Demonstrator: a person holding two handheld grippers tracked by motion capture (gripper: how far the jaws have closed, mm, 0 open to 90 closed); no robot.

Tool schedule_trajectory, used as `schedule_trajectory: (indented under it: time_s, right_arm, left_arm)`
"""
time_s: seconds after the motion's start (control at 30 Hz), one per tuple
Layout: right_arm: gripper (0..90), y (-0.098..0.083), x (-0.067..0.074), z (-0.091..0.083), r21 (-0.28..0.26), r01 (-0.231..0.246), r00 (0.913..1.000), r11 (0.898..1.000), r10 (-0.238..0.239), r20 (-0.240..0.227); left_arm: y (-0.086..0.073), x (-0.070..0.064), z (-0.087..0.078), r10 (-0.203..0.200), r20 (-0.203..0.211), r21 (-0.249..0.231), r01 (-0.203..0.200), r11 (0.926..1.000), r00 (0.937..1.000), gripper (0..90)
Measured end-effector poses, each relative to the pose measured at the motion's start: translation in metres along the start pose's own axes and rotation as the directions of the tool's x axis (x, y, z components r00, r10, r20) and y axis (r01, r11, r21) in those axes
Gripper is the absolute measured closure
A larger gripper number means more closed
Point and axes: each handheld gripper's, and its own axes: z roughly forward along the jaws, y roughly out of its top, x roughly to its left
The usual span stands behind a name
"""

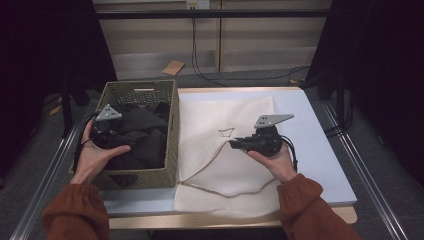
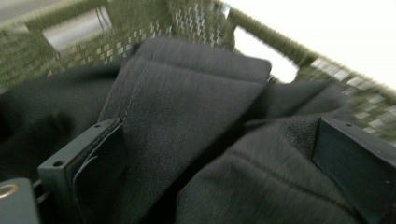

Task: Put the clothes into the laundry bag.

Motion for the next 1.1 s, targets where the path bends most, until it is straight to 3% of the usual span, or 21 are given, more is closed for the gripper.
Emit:
schedule_trajectory:
  time_s: [0.13,0.27,0.3,0.33,0.37,0.43,0.47,0.63,0.83,1.0,1.1]
  right_arm:
    - [85.9,-0.001,0.0,0.0,-0.001,-0.003,1.0,1.0,0.003,0.004]
    - [85.6,-0.001,0.0,0.001,-0.001,-0.002,1.0,1.0,0.002,0.007]
    - [85.6,-0.001,0.0,0.001,0.0,-0.002,1.0,1.0,0.002,0.007]
    - [85.5,-0.001,0.0,0.001,0.0,-0.002,1.0,1.0,0.002,0.006]
    - [85.5,-0.001,-0.001,0.001,0.0,-0.002,1.0,1.0,0.002,0.006]
    - [85.4,-0.002,-0.001,0.001,0.0,-0.001,1.0,1.0,0.001,0.007]
    - [85.4,-0.002,-0.001,0.001,0.001,-0.001,1.0,1.0,0.001,0.009]
    - [85.2,-0.002,-0.001,0.001,0.002,-0.002,0.9999,1.0,0.002,0.012]
    - [85.1,-0.003,-0.001,0.002,0.003,-0.004,0.9999,1.0,0.004,0.01]
    - [85.0,-0.003,-0.001,0.002,0.004,-0.004,1.0,1.0,0.004,0.006]
    - [85.0,-0.003,-0.001,0.002,0.005,-0.004,1.0,1.0,0.004,0.004]
  left_arm:
    - [-0.004,0.003,0.013,0.036,-0.024,0.095,-0.034,0.9949,0.9991,2.1]
    - [-0.007,0.001,0.018,0.061,-0.042,0.135,-0.054,0.9893,0.9973,2.4]
    - [-0.008,0.0,0.02,0.082,-0.061,0.154,-0.072,0.9854,0.9947,2.5]
    - [-0.008,0.002,0.02,0.113,-0.07,0.199,-0.097,0.9752,0.9911,3.0]
    - [-0.01,0.002,0.022,0.126,-0.088,0.212,-0.105,0.9717,0.9882,3.7]
    - [-0.01,0.006,0.021,0.109,-0.09,0.198,-0.089,0.9761,0.99,4.2]
    - [-0.01,0.007,0.02,0.083,-0.112,0.173,-0.062,0.9829,0.9903,6.5]
    - [-0.014,0.021,0.016,0.027,-0.142,0.169,-0.002,0.9856,0.9895,6.2]
    - [-0.021,0.029,0.034,-0.034,-0.089,0.24,0.055,0.9691,0.9954,0.2]
    - [-0.022,0.028,0.041,-0.065,-0.007,0.294,0.065,0.9537,0.9978,0.1]
    - [-0.019,0.023,0.045,-0.06,0.083,0.342,0.028,0.9394,0.9948,0.0]
